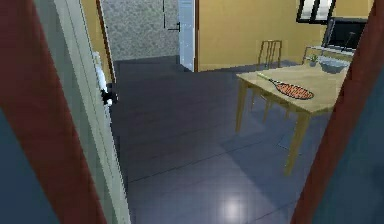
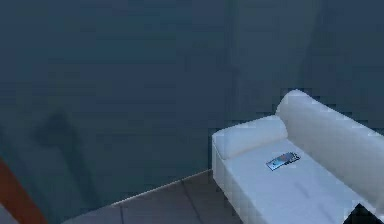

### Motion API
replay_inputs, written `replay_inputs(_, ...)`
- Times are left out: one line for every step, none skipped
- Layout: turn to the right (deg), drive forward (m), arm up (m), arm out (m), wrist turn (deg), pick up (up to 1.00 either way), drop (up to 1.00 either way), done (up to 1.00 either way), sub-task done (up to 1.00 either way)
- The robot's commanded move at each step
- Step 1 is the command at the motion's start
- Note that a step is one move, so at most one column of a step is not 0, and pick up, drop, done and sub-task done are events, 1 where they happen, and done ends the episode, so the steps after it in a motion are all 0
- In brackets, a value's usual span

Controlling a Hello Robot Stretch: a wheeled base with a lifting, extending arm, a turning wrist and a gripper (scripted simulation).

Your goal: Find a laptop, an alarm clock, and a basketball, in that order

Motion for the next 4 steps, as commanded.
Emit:
replay_inputs(0.0, 1.00, 0.00, 0.00, 0.0, 0.00, 0.00, 0.00, 0.00)
replay_inputs(-3.0, 0.00, 0.00, 0.00, 0.0, 0.00, 0.00, 0.00, 0.00)
replay_inputs(0.0, 1.00, 0.00, 0.00, 0.0, 0.00, 0.00, 0.00, 0.00)
replay_inputs(-9.0, 0.00, 0.00, 0.00, 0.0, 0.00, 0.00, 0.00, 0.00)
